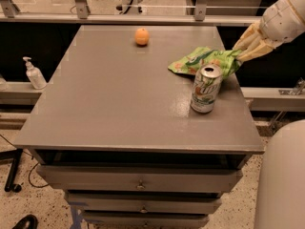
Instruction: Move green rice chip bag near 7up can
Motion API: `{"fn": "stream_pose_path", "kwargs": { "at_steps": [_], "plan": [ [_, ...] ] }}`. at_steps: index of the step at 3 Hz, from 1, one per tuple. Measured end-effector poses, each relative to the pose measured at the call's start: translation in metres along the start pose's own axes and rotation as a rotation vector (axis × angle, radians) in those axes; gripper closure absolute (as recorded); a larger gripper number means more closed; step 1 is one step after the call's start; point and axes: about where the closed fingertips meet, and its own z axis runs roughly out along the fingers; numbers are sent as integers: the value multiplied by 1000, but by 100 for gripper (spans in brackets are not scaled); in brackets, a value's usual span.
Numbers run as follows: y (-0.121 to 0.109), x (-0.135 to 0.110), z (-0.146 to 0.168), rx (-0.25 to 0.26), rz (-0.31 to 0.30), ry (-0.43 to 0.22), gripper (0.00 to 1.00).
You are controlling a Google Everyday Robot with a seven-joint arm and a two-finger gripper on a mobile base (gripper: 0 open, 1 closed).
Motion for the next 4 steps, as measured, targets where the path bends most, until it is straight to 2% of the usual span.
{"fn": "stream_pose_path", "kwargs": {
  "at_steps": [2, 3, 4],
  "plan": [
    [27, 7, 3, -67, 6, 22, 13],
    [43, 3, 7, -109, 14, 18, 0],
    [57, -7, 10, -139, 22, 2, 0]
  ]
}}
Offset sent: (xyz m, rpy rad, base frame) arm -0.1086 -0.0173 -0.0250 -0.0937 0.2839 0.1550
